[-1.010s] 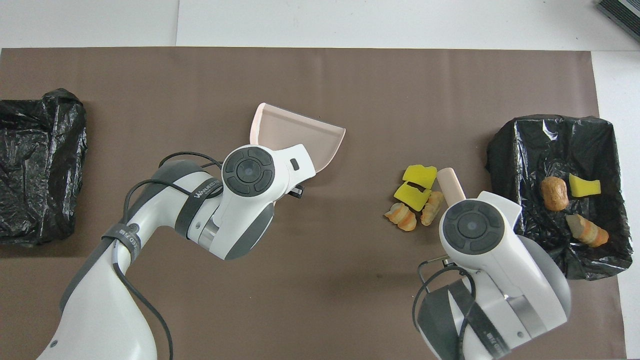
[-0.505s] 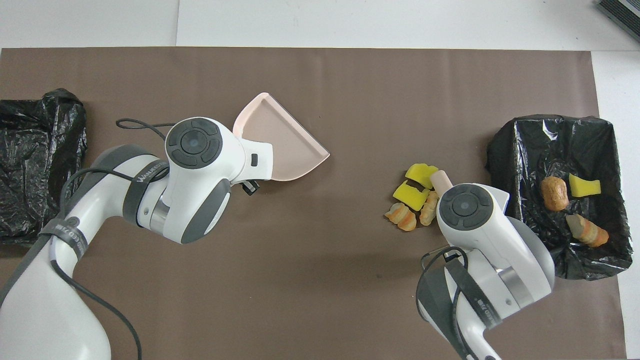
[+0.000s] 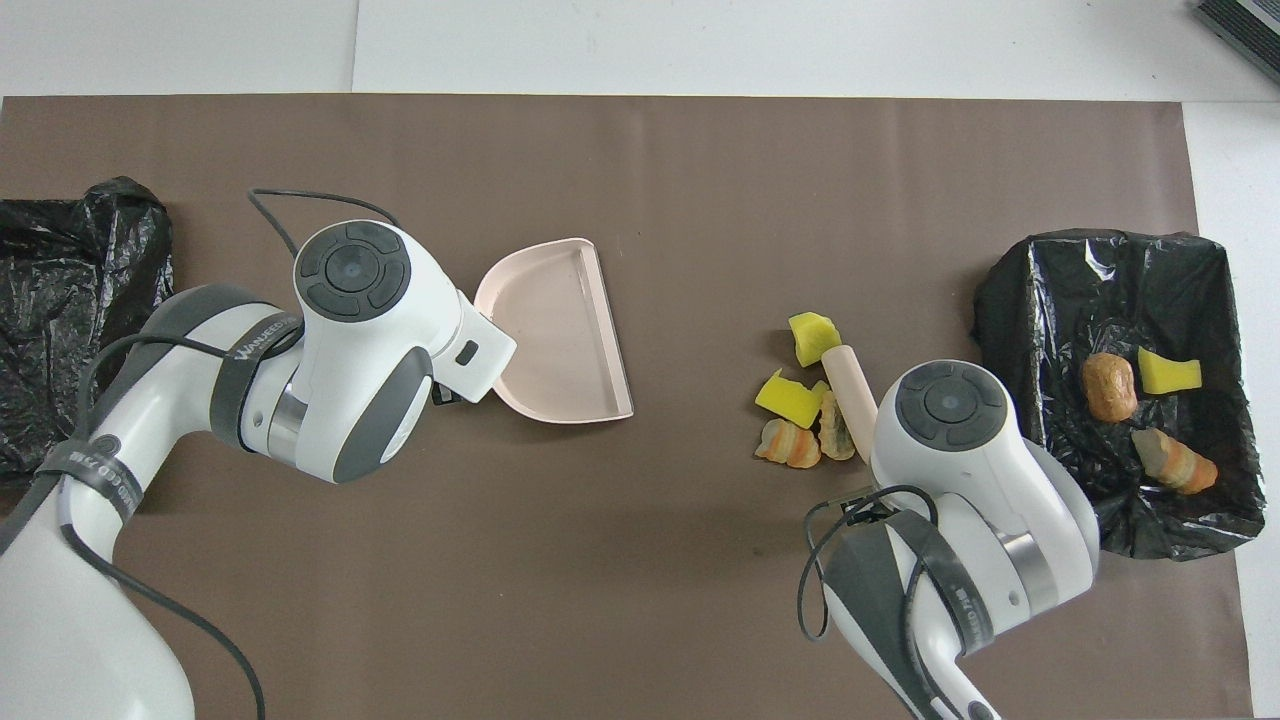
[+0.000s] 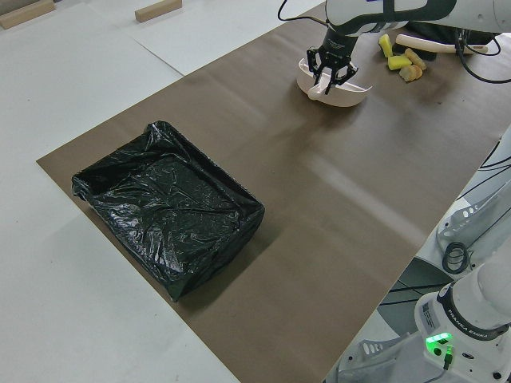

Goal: Sweep and dump trash in bin

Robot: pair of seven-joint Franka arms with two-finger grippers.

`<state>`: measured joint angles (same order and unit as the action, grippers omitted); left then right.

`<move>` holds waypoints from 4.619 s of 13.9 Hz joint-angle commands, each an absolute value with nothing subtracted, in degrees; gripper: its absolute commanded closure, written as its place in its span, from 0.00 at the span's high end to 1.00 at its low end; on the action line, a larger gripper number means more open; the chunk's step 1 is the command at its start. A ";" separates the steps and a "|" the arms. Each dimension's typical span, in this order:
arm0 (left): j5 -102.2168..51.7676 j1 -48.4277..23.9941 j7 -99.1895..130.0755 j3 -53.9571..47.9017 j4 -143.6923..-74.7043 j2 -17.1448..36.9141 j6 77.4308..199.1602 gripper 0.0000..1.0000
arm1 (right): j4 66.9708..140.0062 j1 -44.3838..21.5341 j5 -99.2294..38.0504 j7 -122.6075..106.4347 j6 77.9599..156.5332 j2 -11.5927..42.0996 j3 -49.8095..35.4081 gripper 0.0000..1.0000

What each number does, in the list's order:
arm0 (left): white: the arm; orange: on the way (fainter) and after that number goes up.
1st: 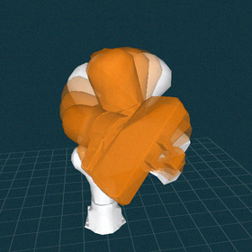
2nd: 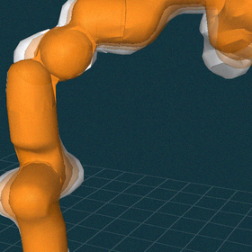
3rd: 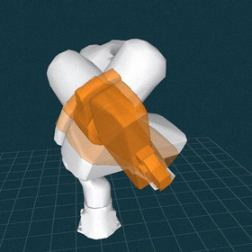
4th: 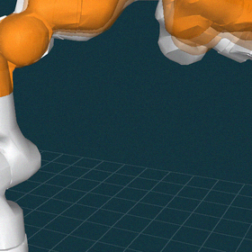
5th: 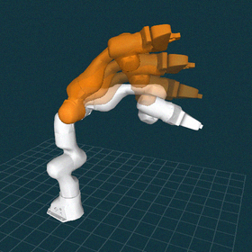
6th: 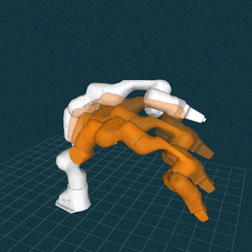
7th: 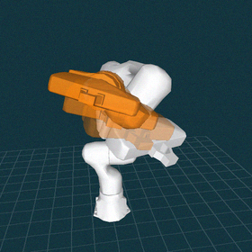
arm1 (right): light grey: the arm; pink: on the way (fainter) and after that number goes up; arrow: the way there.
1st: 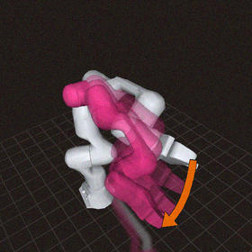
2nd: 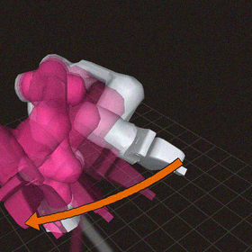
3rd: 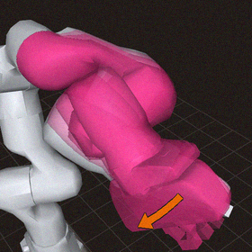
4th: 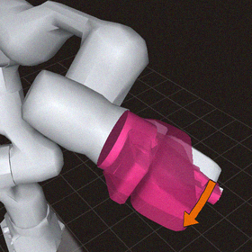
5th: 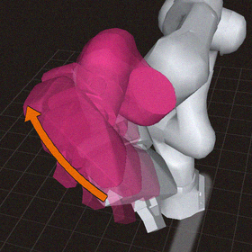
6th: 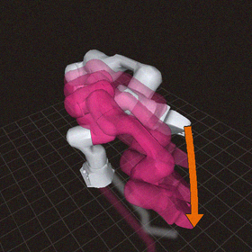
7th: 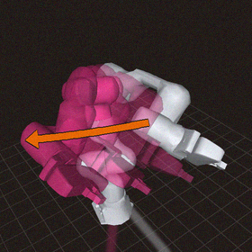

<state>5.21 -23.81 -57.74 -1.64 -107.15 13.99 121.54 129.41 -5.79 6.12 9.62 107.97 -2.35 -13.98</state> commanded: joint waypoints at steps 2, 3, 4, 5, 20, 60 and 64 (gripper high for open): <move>7.81 -29.33 -60.74 -1.49 -114.92 8.28 122.33 0.00 | 126.40 -8.08 -1.65 12.13 109.78 0.52 -14.50 0.00; 9.91 -30.75 -60.21 -1.49 -118.01 6.43 123.56 0.00 | 125.17 -9.04 -3.06 12.22 109.69 1.05 -14.50 0.00; 10.11 -31.63 -59.34 -1.49 -120.21 5.02 123.92 0.00 | 123.85 -9.49 -4.47 12.30 109.43 1.75 -14.50 0.00; 10.28 -32.25 -58.72 -1.49 -121.28 4.31 123.66 0.00 | 122.10 -10.01 -4.74 12.91 107.94 2.19 -14.50 0.00; 15.19 -34.97 -48.54 -1.67 -130.07 -0.44 124.36 0.00 | 128.85 -12.82 -1.74 21.69 110.11 -0.80 -14.33 0.00; 27.77 -35.16 -37.55 -2.02 -131.75 -1.41 114.87 0.00 | 128.32 -25.31 -44.37 21.02 125.86 3.52 -14.15 0.00; 27.34 -35.07 -36.30 -1.85 -131.48 -0.79 118.47 0.00 | 128.58 -25.22 -55.70 12.94 129.19 3.69 -14.15 0.00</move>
<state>26.28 -35.01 -38.00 -2.26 -130.73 -0.22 116.13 128.89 -25.43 -50.84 17.11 127.34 3.09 -13.96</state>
